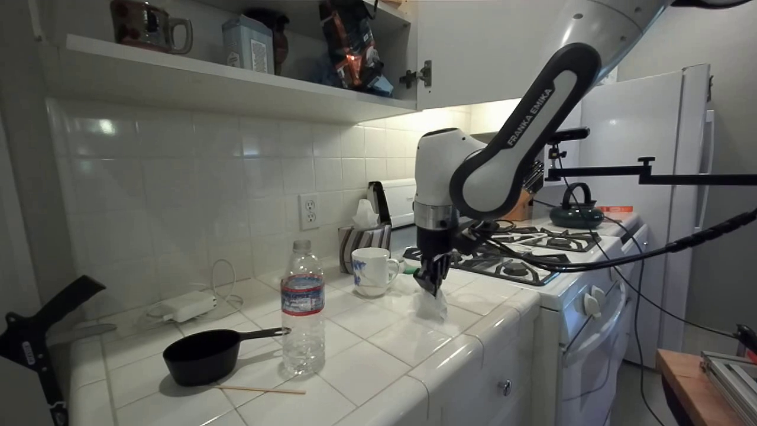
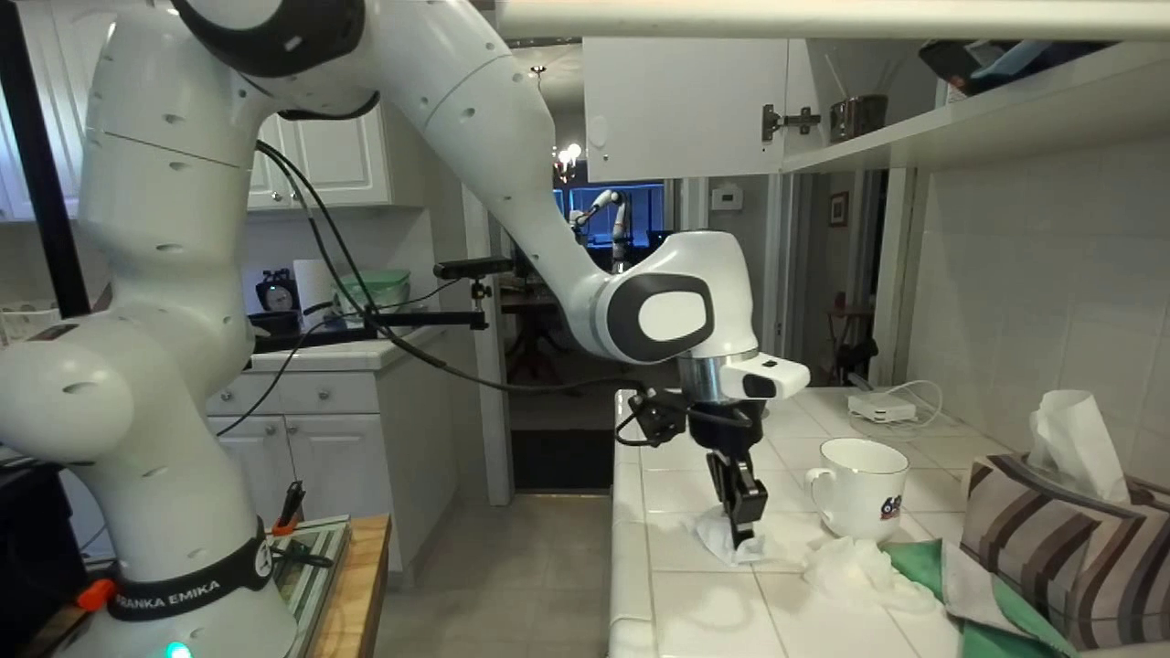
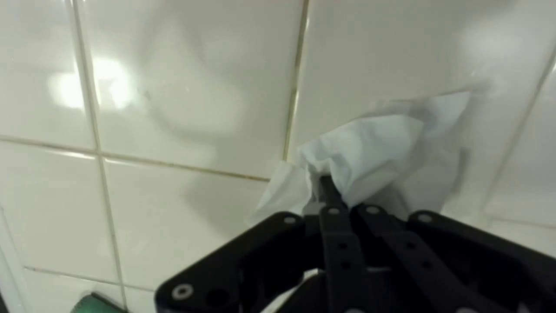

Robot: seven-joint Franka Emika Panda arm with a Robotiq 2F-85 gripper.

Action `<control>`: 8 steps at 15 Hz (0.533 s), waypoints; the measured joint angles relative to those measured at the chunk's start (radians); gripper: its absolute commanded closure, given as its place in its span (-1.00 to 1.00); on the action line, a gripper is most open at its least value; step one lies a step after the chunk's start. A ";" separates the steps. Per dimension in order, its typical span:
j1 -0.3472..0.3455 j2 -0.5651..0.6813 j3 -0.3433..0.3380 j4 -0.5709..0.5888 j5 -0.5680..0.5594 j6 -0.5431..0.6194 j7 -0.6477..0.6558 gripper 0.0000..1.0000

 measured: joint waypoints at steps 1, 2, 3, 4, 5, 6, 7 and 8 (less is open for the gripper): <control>0.005 0.028 -0.001 0.038 0.002 -0.014 0.002 0.99; 0.010 0.054 -0.001 0.075 0.006 -0.028 0.005 0.99; 0.014 0.080 -0.002 0.112 0.012 -0.042 0.006 0.99; 0.019 0.103 -0.002 0.147 0.021 -0.060 0.007 0.99; 0.022 0.121 -0.002 0.180 0.032 -0.081 0.007 0.99; 0.025 0.140 -0.002 0.213 0.042 -0.099 0.007 0.99; 0.029 0.156 -0.002 0.242 0.048 -0.114 0.007 0.99; 0.033 0.172 -0.002 0.270 0.053 -0.128 0.007 0.46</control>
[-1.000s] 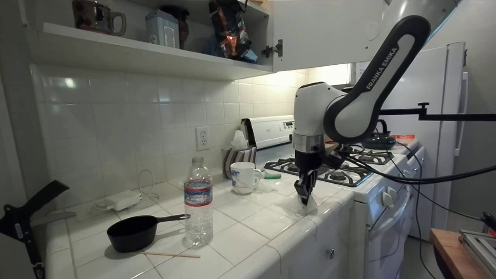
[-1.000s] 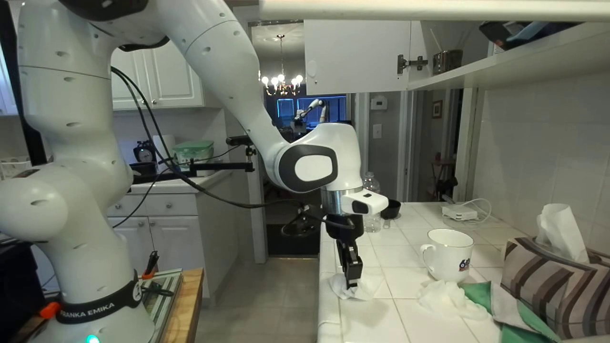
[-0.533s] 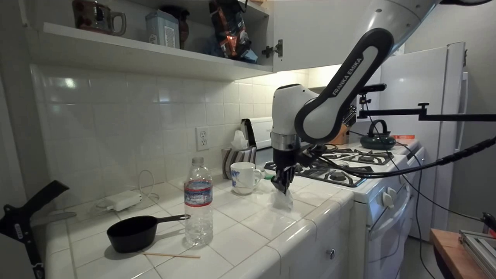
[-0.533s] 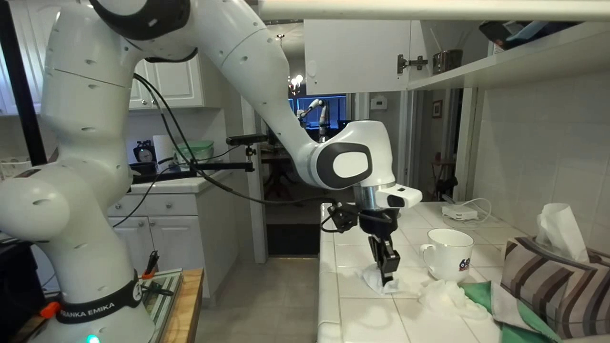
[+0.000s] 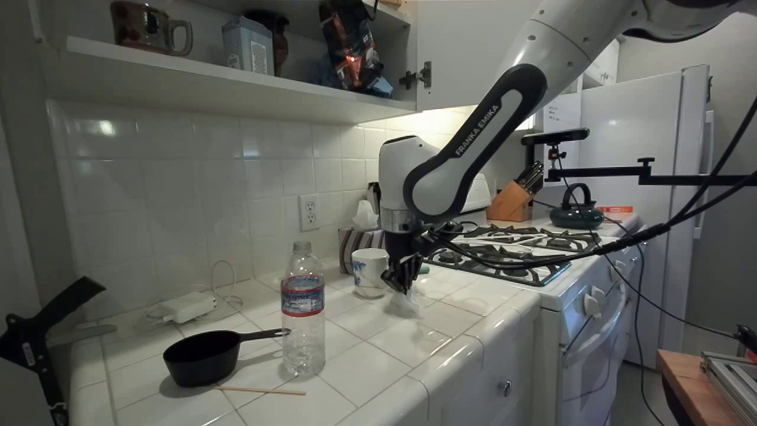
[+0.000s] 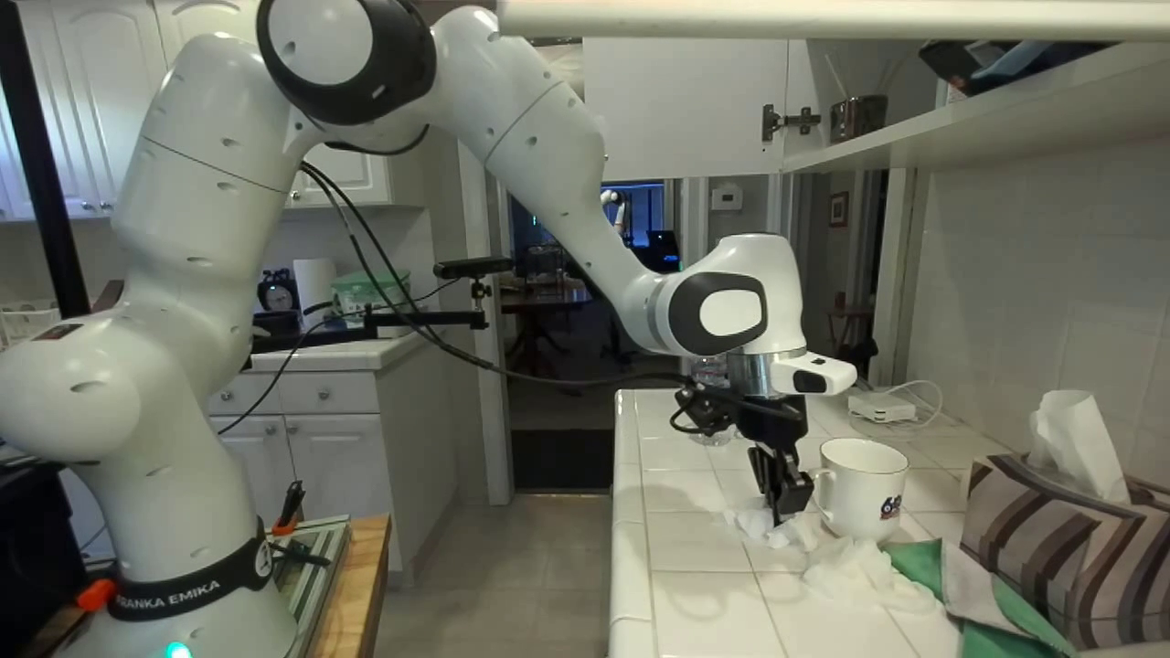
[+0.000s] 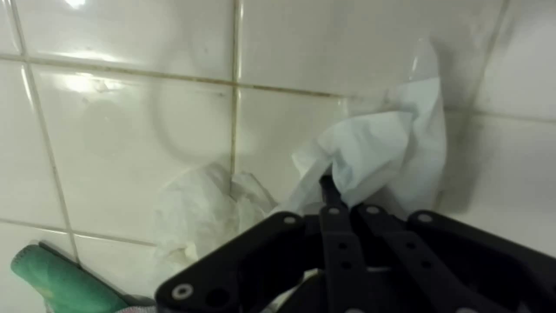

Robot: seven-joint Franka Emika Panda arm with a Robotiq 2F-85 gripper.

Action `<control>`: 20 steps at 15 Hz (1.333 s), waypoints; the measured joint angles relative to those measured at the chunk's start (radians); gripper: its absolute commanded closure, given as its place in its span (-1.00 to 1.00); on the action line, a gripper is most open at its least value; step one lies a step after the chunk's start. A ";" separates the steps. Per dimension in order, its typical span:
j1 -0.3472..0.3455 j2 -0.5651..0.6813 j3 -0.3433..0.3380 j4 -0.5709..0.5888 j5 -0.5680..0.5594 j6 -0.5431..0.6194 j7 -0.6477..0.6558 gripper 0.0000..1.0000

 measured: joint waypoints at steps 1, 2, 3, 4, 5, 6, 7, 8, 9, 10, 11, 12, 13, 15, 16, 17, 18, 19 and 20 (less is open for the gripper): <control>0.005 0.014 0.000 0.025 0.005 -0.015 0.000 0.45; 0.009 0.025 0.000 0.046 0.008 -0.033 0.000 0.31; 0.013 0.032 0.000 0.061 0.010 -0.050 0.000 0.19; 0.015 0.032 0.000 0.068 0.010 -0.060 0.000 0.07; 0.015 0.029 0.000 0.067 0.010 -0.063 0.000 -0.09; 0.015 0.021 0.000 0.060 0.010 -0.063 0.000 -0.21; 0.015 0.009 -0.001 0.046 0.010 -0.061 -0.001 0.63; 0.014 -0.008 -0.001 0.024 0.010 -0.055 -0.003 0.54; 0.014 -0.028 -0.001 -0.004 0.011 -0.046 -0.006 0.57; 0.014 -0.047 0.000 -0.029 0.011 -0.040 -0.008 0.67; 0.015 -0.065 0.000 -0.054 0.011 -0.034 -0.008 0.82; 0.015 -0.084 0.000 -0.077 0.011 -0.024 -0.008 0.97; 0.016 -0.101 0.001 -0.100 0.010 -0.009 -0.009 1.00; 0.020 -0.126 0.002 -0.135 0.008 0.039 -0.014 1.00; 0.023 -0.132 0.002 -0.144 0.005 0.064 -0.014 1.00; 0.027 -0.133 0.001 -0.150 0.002 0.086 -0.014 1.00; 0.031 -0.132 0.001 -0.154 -0.002 0.105 -0.014 1.00; 0.036 -0.129 0.000 -0.154 -0.004 0.114 -0.014 1.00; 0.040 -0.125 -0.002 -0.154 -0.006 0.119 -0.014 1.00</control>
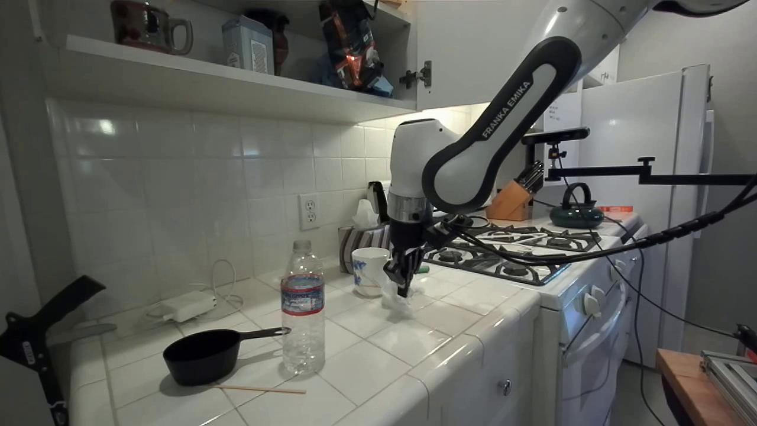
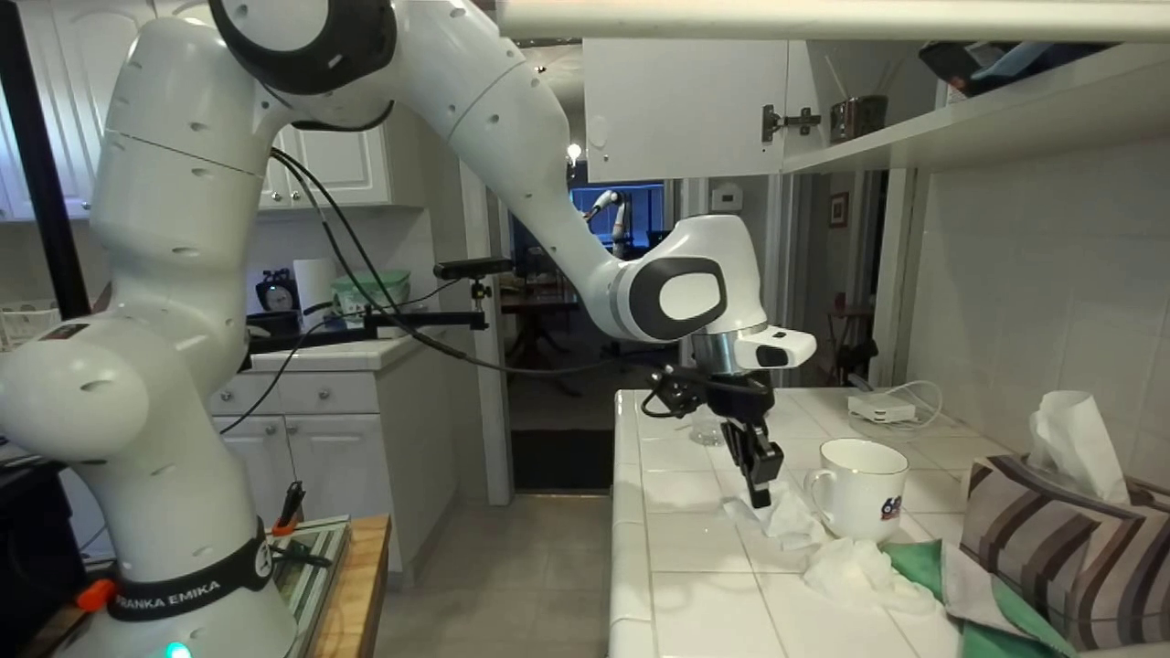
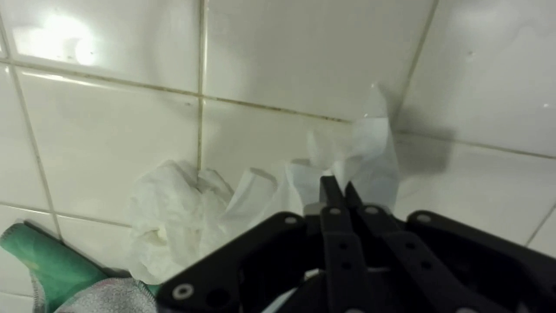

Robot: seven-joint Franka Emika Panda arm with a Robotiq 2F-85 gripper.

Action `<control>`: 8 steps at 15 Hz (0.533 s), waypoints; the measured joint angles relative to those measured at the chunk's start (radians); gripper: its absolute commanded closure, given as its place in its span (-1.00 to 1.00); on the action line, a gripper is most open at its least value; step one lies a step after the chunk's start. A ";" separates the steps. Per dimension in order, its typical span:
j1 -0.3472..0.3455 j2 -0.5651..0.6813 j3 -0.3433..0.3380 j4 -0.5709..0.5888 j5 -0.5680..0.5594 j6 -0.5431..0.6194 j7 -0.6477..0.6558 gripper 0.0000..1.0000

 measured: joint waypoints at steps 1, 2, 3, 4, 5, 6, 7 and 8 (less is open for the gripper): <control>0.003 0.006 -0.002 0.000 -0.002 0.006 0.000 1.00; 0.006 0.014 -0.006 0.001 -0.009 0.017 0.001 1.00; 0.011 0.025 -0.013 0.001 -0.015 0.031 0.003 1.00; 0.013 0.038 -0.019 0.002 -0.016 0.042 0.005 1.00; 0.013 0.051 -0.026 0.002 -0.016 0.051 0.011 1.00; 0.013 0.059 -0.033 0.004 -0.014 0.062 0.017 1.00; 0.013 0.062 -0.040 0.006 -0.012 0.066 0.020 1.00; 0.013 0.064 -0.045 0.008 -0.012 0.070 0.020 1.00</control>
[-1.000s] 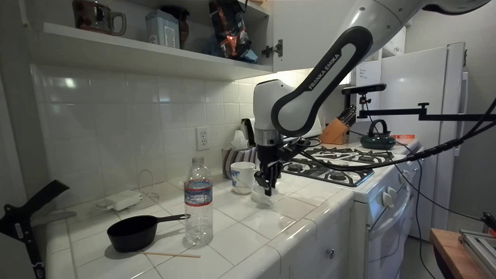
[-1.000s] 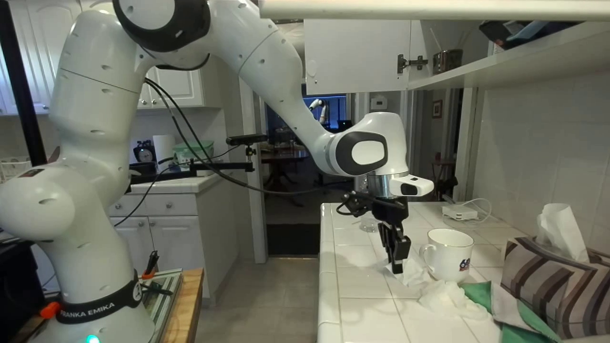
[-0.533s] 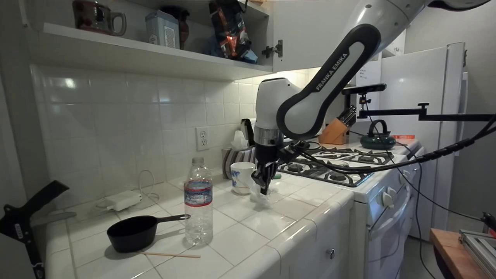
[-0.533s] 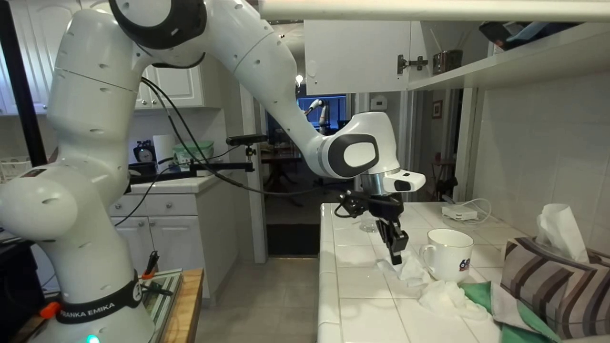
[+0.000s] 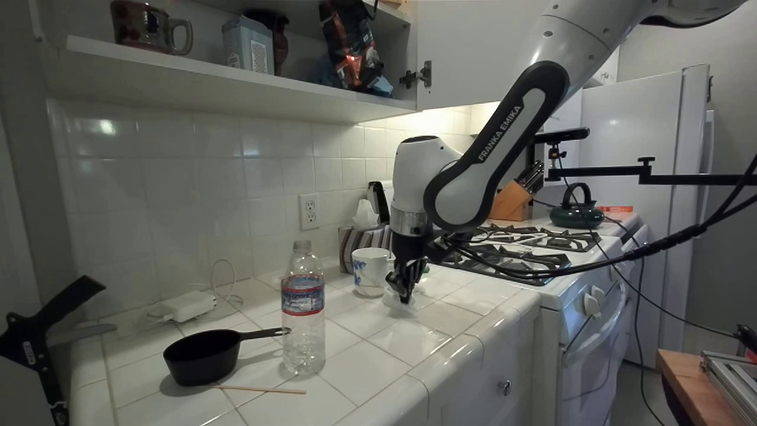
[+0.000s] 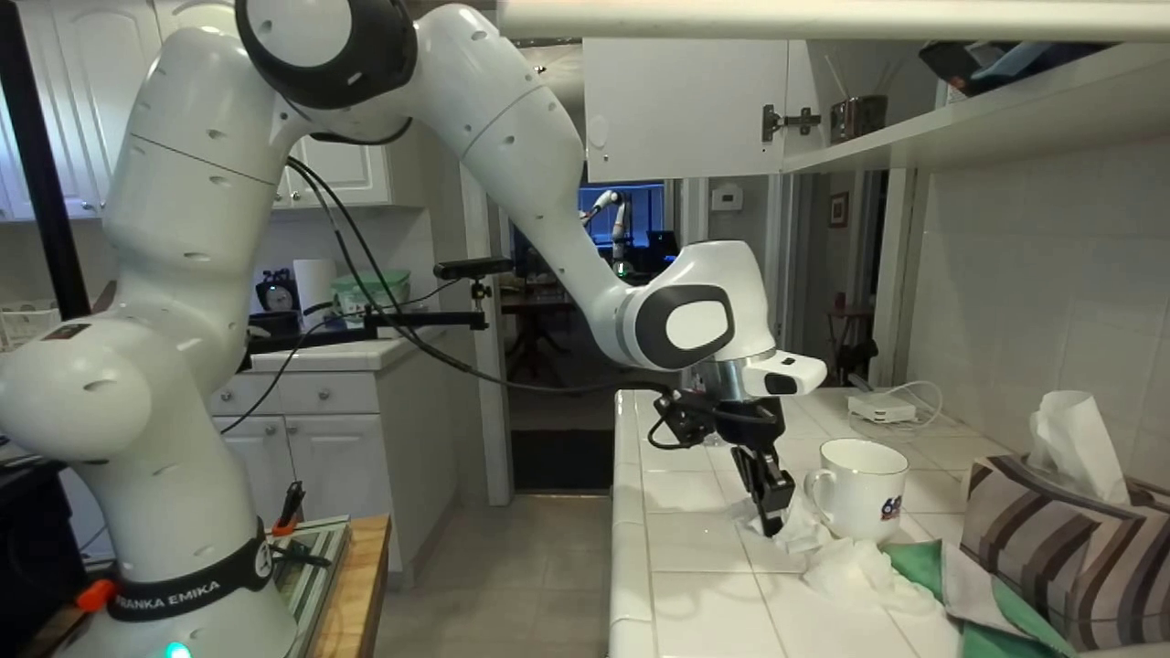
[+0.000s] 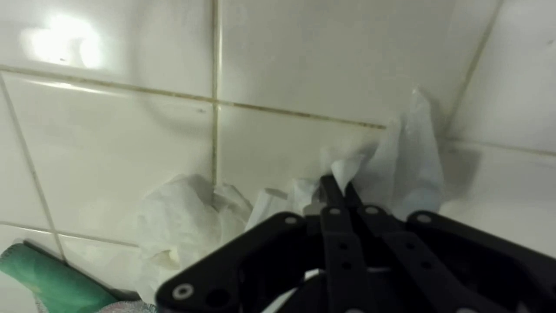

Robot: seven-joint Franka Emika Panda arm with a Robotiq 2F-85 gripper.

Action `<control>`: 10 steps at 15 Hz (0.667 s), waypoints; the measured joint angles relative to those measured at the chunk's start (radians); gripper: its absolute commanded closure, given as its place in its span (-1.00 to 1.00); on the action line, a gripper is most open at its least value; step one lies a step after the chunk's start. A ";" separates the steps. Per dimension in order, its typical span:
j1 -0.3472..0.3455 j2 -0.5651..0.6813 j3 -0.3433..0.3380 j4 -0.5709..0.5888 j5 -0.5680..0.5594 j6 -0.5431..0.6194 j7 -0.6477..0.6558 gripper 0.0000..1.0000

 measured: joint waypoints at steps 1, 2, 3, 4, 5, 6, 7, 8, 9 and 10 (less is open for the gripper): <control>-0.001 0.003 -0.001 0.003 0.000 0.004 -0.004 1.00; -0.001 0.006 0.000 0.007 0.000 0.009 -0.015 1.00; -0.001 0.010 0.008 0.011 0.001 0.021 -0.037 1.00; -0.002 0.016 0.024 0.015 0.004 0.036 -0.072 1.00; -0.003 0.022 0.044 0.023 0.006 0.047 -0.110 1.00; -0.003 0.028 0.069 0.032 0.013 0.055 -0.149 1.00; -0.003 0.035 0.097 0.042 0.022 0.060 -0.190 1.00; -0.003 0.042 0.124 0.054 0.031 0.062 -0.231 1.00; -0.005 0.049 0.153 0.066 0.043 0.062 -0.276 1.00; -0.010 0.058 0.183 0.081 0.062 0.062 -0.328 1.00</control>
